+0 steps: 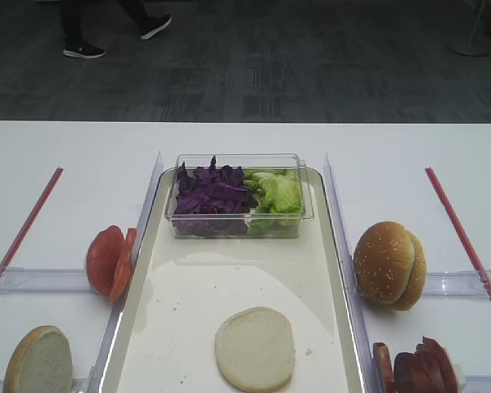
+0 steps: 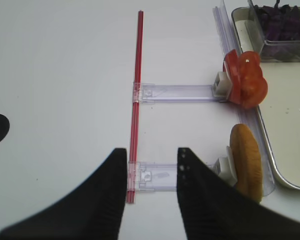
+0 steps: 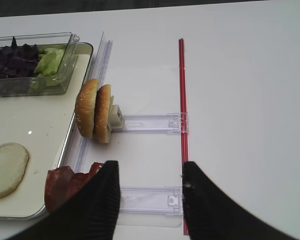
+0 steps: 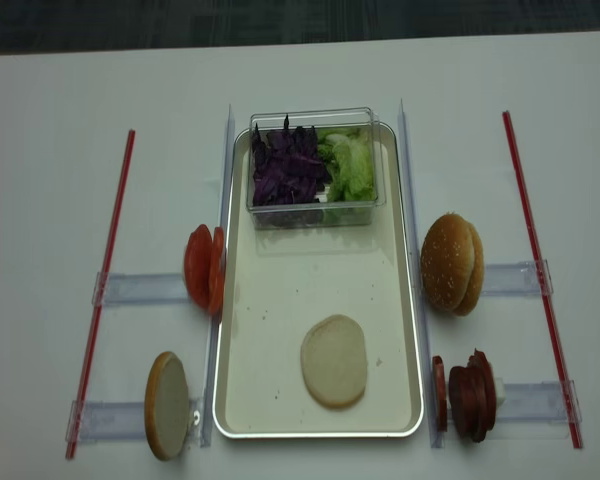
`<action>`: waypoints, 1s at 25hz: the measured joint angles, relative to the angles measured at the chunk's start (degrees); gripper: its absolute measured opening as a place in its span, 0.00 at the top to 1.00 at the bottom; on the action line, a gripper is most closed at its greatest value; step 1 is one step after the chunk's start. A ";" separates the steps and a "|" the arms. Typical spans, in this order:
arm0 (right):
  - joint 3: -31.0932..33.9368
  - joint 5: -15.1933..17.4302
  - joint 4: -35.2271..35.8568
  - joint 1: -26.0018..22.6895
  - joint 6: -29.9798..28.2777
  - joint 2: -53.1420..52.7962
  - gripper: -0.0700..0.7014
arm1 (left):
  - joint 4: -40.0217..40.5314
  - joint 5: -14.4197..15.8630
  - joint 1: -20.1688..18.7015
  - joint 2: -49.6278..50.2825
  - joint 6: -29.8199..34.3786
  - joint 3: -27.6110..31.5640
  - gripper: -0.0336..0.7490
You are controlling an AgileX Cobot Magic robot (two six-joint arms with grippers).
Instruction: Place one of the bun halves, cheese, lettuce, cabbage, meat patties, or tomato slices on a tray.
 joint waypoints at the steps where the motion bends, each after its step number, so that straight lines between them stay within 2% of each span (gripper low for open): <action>1: 0.00 0.00 0.00 0.00 0.00 0.00 0.47 | 0.00 0.00 0.00 0.00 0.00 0.00 0.65; 25: 0.00 0.00 0.00 0.00 0.00 0.00 0.47 | 0.00 0.00 0.00 0.00 0.00 0.00 0.65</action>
